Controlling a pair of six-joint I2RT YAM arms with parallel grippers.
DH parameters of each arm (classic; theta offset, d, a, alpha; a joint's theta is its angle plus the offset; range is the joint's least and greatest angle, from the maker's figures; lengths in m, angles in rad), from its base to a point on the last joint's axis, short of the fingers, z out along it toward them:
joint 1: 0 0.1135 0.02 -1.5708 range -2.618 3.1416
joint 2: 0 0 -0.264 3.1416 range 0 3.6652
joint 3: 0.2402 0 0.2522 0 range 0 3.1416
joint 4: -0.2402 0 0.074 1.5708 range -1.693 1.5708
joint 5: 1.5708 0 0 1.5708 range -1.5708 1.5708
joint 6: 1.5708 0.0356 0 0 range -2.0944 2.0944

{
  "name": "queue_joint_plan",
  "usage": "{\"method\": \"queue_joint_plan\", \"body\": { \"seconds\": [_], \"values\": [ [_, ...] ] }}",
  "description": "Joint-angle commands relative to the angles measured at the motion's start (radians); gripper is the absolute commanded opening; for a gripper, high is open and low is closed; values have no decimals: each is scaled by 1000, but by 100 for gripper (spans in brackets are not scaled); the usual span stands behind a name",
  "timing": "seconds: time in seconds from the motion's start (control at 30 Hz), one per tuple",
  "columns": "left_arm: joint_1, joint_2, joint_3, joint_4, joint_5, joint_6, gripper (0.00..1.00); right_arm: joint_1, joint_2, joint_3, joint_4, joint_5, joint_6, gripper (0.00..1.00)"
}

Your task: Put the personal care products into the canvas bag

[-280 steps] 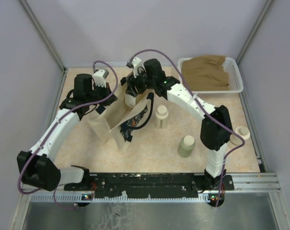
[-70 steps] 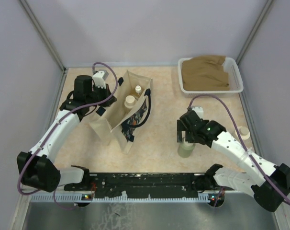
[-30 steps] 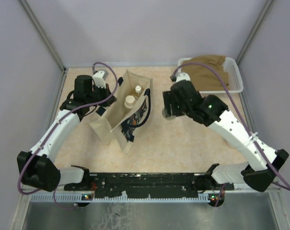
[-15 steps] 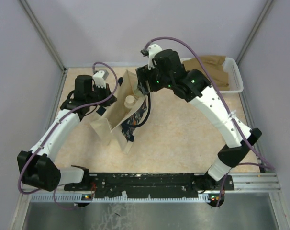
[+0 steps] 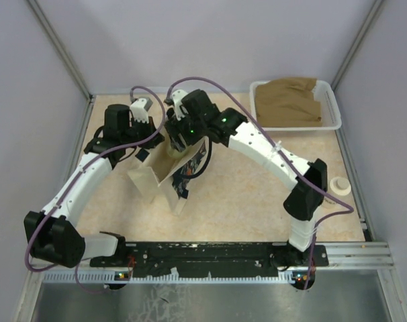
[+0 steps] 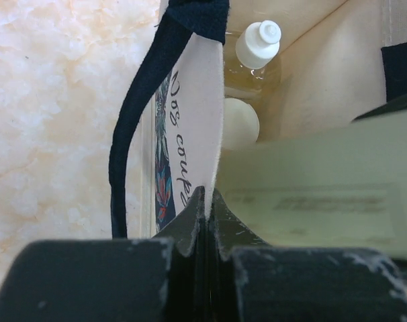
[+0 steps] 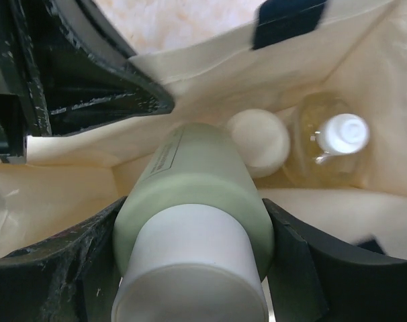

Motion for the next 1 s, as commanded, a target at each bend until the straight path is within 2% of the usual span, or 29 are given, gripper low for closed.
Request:
{"method": "queue_joint_plan", "body": {
  "seconds": [0.0, 0.13, 0.37, 0.63, 0.77, 0.83, 0.97],
  "values": [
    [-3, 8, 48, 23, 21, -8, 0, 44, 3, 25, 167, -33, -33, 0],
    [-3, 34, 72, 20, 42, -15, 0, 51, 65, 52, 140, -10, -36, 0],
    [-3, 51, 114, -16, 15, 0, 0, 69, 257, 219, -11, 245, -80, 0],
    [-3, 50, 143, -59, -4, 21, 0, 66, 381, 377, -102, 407, -85, 1],
    [-3, 49, 136, -68, -19, 26, 0, 60, 399, 405, -148, 417, -71, 20],
    [-3, 48, 130, -64, -20, 22, 0, 59, 379, 374, -137, 405, -63, 35],
    [-2, 41, 123, -62, -33, 20, 0, 59, 324, 298, -98, 393, -54, 79]
  ]
}}
